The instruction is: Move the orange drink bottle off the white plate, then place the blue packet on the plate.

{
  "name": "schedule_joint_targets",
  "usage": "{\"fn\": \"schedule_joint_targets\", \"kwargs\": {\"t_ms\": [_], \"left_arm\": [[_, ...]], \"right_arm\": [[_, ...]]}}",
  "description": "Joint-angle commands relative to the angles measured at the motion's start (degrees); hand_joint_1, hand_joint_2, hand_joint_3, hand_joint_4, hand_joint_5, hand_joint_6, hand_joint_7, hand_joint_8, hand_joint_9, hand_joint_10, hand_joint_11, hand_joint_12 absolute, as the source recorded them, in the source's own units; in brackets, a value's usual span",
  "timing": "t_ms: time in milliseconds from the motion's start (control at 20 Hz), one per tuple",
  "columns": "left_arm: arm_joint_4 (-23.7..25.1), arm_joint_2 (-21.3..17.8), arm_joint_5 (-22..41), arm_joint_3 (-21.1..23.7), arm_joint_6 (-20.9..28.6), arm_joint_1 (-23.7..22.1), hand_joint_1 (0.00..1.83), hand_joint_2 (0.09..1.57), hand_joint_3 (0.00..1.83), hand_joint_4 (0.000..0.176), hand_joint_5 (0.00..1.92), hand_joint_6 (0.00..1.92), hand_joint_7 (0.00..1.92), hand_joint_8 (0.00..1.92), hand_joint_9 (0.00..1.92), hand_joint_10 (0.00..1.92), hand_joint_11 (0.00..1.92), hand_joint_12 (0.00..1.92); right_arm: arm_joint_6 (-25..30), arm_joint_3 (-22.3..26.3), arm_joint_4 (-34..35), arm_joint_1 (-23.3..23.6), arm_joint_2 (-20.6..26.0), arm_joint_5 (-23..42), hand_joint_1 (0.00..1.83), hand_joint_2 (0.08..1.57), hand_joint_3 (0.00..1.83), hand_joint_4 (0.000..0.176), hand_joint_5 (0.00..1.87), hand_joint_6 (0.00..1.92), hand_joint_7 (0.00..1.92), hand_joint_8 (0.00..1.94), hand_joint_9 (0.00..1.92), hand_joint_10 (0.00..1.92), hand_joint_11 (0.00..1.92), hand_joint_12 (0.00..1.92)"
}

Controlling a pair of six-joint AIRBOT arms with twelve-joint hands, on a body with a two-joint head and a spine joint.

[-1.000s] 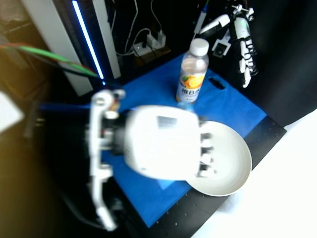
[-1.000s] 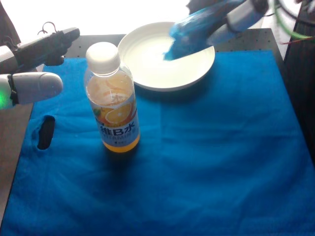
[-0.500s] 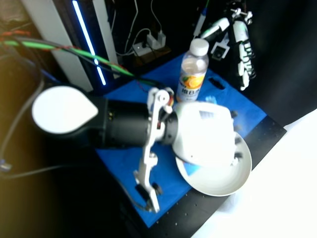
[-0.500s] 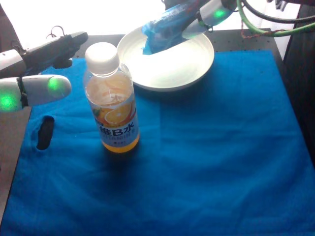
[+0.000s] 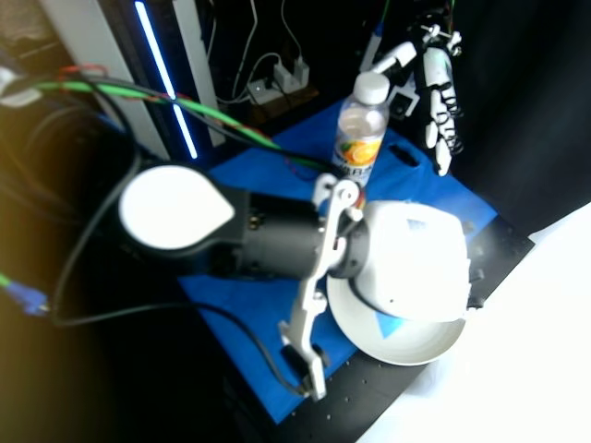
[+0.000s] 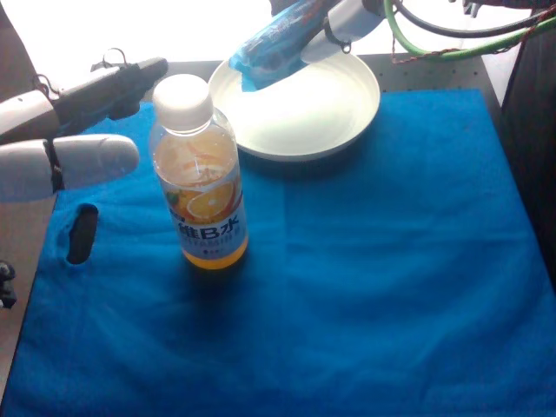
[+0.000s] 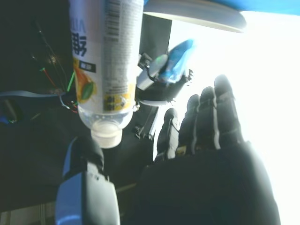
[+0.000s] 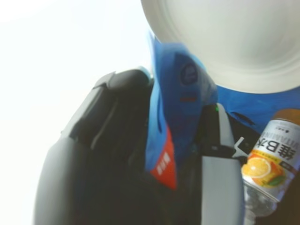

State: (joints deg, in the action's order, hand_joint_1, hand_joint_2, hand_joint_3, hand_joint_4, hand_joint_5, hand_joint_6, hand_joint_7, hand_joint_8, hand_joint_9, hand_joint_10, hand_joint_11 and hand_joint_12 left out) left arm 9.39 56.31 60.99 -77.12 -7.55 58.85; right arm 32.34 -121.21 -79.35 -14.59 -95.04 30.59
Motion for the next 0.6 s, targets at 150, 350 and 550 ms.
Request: {"fn": "schedule_joint_targets", "kwargs": {"t_ms": [150,350,550], "left_arm": [[-2.0,0.0,7.3,0.5,0.6,-1.1,0.17,1.05,0.01,0.154,0.0,0.0,0.0,0.0,0.02,0.0,0.0,0.25],[-1.9,-0.2,7.5,0.8,0.7,-1.2,0.14,0.99,0.0,0.151,0.0,0.0,0.01,0.0,0.01,0.0,0.0,0.21],[-1.4,-0.5,7.7,1.2,0.7,-2.1,0.16,1.0,0.01,0.129,0.0,0.0,0.0,0.0,0.0,0.0,0.0,0.15]], "right_arm": [[0.2,-1.9,3.3,-0.5,-1.4,0.1,1.24,1.18,0.0,0.0,0.91,0.83,0.83,1.47,0.7,1.37,0.65,1.72],[0.2,-3.3,3.3,-1.8,-2.5,-1.1,1.25,1.16,0.0,0.0,0.93,0.82,0.89,1.36,0.67,1.02,0.52,1.52],[0.2,-3.9,4.3,-3.4,-2.8,-2.4,1.25,1.16,0.0,0.0,0.91,0.86,0.9,1.35,0.66,1.22,0.56,1.66]]}}
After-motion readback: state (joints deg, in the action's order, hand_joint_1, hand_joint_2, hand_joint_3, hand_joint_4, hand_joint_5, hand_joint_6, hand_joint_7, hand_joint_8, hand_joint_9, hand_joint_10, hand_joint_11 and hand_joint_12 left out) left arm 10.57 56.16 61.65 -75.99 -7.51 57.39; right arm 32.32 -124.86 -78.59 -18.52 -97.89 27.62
